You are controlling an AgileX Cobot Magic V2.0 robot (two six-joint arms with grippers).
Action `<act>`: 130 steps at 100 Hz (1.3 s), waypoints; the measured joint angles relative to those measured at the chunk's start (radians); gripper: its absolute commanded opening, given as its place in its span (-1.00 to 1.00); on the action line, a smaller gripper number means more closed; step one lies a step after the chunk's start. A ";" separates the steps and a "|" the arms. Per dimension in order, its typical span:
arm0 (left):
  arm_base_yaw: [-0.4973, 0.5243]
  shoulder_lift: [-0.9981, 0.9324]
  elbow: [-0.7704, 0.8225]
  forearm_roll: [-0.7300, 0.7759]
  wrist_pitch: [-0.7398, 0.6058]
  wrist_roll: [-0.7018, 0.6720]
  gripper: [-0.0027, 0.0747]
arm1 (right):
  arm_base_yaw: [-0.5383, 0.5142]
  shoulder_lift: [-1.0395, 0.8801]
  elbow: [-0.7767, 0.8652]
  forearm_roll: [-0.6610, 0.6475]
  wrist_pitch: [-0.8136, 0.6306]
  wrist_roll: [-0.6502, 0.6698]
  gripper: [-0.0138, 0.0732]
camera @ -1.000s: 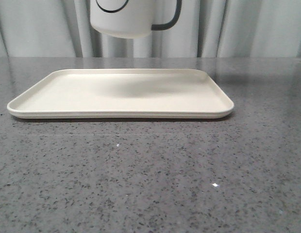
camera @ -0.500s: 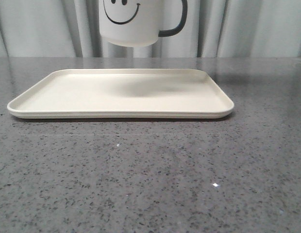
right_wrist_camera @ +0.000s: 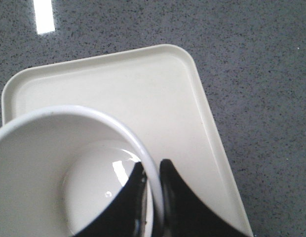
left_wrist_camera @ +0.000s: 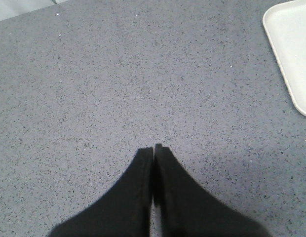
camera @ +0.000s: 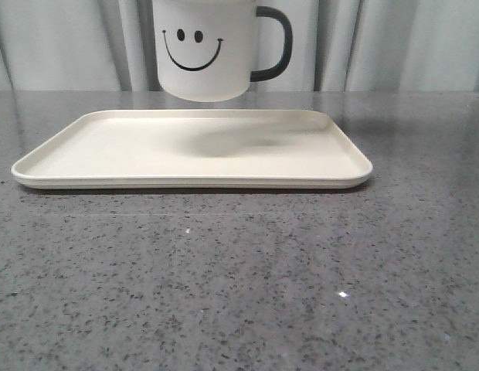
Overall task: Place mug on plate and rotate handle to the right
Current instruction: 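Lower the turned mug back onto the tray with the right gripper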
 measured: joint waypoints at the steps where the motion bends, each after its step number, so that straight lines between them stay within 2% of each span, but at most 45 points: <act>1: 0.000 0.000 0.000 0.000 0.000 0.000 -0.98 | 0.000 0.000 0.000 0.000 0.000 0.000 -0.82; 35: 0.000 0.000 0.000 0.000 0.001 0.000 -0.98 | 0.000 0.000 0.097 -0.010 0.000 -0.034 -0.82; 130: 0.000 0.000 0.000 -0.015 0.001 0.000 -0.98 | 0.031 0.060 0.096 0.018 -0.004 -0.045 -0.82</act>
